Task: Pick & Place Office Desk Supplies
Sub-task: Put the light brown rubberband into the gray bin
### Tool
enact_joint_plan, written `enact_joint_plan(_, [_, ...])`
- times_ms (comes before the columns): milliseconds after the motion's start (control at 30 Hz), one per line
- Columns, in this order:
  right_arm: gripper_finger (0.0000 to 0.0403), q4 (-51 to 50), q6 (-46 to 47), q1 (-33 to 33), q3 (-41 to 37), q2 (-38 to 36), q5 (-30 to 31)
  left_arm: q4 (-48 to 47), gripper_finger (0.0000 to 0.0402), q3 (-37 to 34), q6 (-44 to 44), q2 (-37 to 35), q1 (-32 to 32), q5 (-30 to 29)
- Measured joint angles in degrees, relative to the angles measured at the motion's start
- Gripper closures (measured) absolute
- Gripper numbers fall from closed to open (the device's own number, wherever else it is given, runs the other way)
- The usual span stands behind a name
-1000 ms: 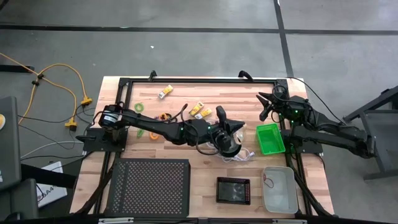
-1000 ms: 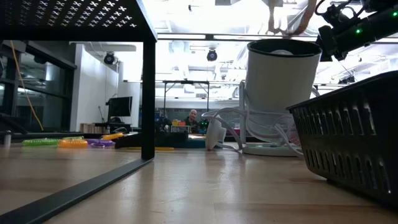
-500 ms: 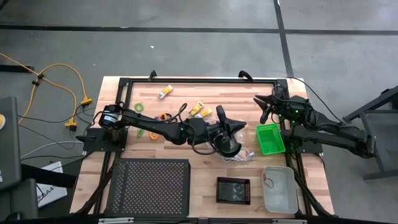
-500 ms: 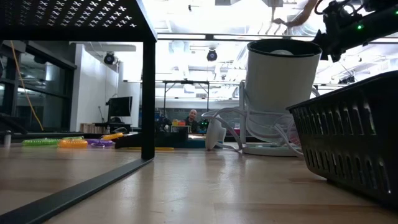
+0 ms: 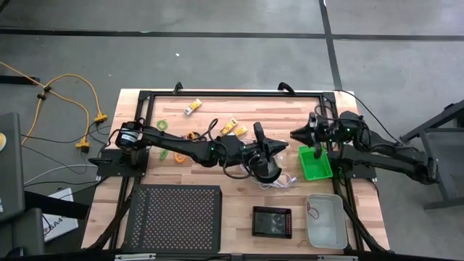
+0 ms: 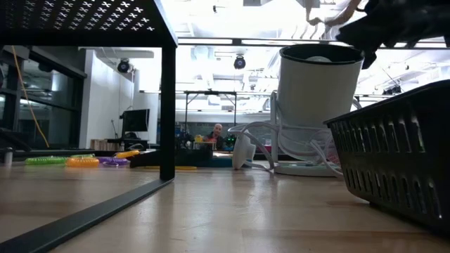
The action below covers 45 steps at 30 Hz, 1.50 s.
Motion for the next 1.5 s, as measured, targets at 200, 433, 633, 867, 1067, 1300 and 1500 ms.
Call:
enact_joint_plan(200, [0.0339, 0.3, -0.1, 2.3, 0.0, 0.0, -6.3, 0.0, 0.0401, 0.0, 0.0, 0.0, 0.0, 0.0])
enact_joint_plan(433, [0.0333, 0.5, -3.1, 5.6, 0.0, 0.0, -6.9, 0.0, 0.0401, 0.0, -0.2, 0.0, 0.0, 0.0])
enact_joint_plan(633, [0.0289, 1.8, -3.2, 8.8, 0.0, 0.9, -6.3, 0.0, 0.0401, 0.0, -0.2, 0.0, 0.0, 0.0])
enact_joint_plan(867, [0.0247, 4.4, -3.3, 13.1, 0.0, 2.7, -3.0, -0.1, 0.0401, 0.0, -0.2, 0.0, 0.1, 0.0])
enact_joint_plan(1067, [0.0241, 8.2, -3.7, 16.6, 0.0, 5.8, -1.5, -0.1, 0.0401, 0.0, -0.5, 0.0, 0.8, 0.0])
enact_joint_plan(1300, [0.0243, 10.4, -3.7, 18.9, 0.0, 7.6, -1.5, -0.5, 0.0401, -0.1, -1.7, 0.0, 1.6, -0.2])
enact_joint_plan(1500, [0.0243, 10.5, -3.7, 18.9, 0.0, 7.7, -1.9, -0.4, 0.0401, -0.1, -0.6, 0.0, 0.9, -0.9])
